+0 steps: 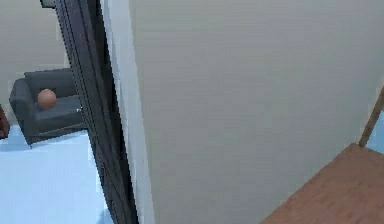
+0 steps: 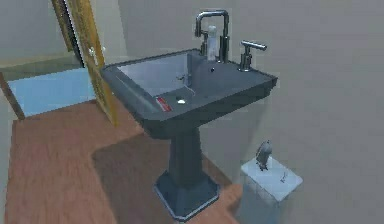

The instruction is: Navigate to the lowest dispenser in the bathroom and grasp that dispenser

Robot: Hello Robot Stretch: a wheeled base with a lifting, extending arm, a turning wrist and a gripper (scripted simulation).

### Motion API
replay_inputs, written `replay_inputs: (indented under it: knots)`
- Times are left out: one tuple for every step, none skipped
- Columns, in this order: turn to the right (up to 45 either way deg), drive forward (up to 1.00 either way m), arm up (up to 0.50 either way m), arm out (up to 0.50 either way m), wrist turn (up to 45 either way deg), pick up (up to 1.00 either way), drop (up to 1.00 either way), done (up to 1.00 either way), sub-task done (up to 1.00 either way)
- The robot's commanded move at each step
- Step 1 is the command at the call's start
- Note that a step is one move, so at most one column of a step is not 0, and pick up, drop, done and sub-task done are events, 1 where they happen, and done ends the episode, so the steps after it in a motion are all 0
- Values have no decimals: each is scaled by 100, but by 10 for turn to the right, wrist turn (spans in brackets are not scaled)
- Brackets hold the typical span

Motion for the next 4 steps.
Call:
replay_inputs:
  knots:
    - [450,0,0,0,0,0,0,0,0]
    - [240,0,0,0,0,0,0,0,0]
    - [0,5,0,0,0,0,0,0,0]
    - [-450,0,0,0,0,0,0,0,0]
